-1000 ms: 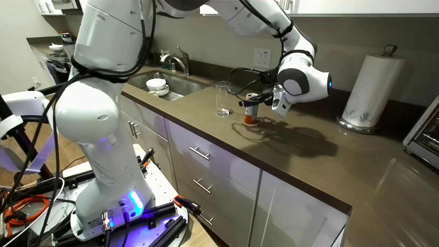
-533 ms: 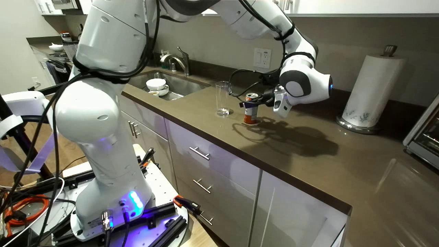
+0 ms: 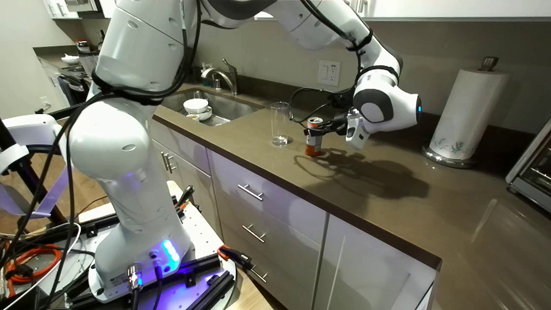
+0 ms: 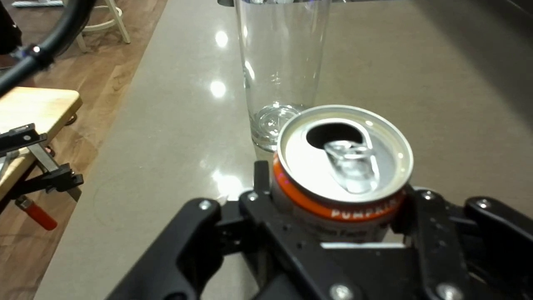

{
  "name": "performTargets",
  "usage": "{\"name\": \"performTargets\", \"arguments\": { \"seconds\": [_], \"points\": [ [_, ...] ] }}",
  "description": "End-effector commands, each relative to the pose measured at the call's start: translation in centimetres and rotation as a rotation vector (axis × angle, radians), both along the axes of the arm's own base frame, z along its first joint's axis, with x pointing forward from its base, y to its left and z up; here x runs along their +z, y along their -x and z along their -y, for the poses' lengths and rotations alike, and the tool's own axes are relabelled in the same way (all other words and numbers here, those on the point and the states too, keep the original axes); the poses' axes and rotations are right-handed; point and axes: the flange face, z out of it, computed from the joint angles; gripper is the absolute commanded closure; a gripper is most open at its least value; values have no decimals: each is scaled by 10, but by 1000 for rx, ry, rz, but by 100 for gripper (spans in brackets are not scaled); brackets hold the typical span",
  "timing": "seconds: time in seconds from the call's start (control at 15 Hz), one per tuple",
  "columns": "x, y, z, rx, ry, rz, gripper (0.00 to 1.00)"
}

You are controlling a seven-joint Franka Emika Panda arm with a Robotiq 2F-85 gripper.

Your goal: Pick up the can, pour its contents in the glass cup and put it down

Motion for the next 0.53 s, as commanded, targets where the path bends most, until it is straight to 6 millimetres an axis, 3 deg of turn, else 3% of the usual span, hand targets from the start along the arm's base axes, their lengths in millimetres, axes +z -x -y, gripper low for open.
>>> {"name": "performTargets", "arguments": {
  "seconds": [0.0,0.07,0.13,0.2,0.27,0.33,0.4,0.47],
  "points": [
    [8,1,16,-102,13,10,43],
    [9,1,20,-136,20,12,40],
    [11,1,25,-185,26,15,46],
    [12,0,30,-228,32,17,60],
    [14,-2,35,-277,42,17,57],
    [16,-3,39,-325,52,19,37],
    [17,-4,42,-369,67,24,28],
    [18,-5,44,-402,78,26,27]
  ]
}}
